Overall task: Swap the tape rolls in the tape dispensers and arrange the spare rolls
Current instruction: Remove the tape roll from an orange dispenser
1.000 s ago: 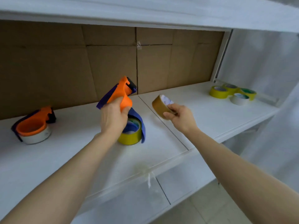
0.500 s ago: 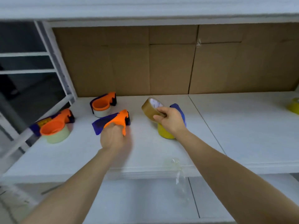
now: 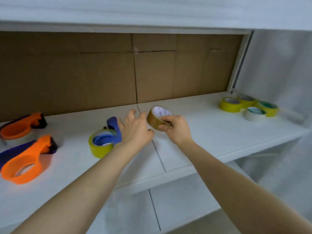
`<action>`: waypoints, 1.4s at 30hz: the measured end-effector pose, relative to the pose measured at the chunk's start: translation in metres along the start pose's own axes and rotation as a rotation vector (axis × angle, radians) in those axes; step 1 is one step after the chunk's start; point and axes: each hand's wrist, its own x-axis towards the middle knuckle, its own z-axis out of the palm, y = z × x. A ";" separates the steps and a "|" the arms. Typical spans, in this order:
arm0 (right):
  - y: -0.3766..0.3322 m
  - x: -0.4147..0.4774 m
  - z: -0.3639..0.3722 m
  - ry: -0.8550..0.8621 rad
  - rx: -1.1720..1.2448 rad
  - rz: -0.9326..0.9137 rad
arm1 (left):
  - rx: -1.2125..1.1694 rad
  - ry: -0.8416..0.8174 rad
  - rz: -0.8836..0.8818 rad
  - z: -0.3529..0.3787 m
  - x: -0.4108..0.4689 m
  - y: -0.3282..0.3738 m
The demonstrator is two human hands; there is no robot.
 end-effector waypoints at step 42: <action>0.446 0.090 -0.383 0.279 0.155 0.310 | -0.379 -0.353 0.326 0.281 0.228 0.555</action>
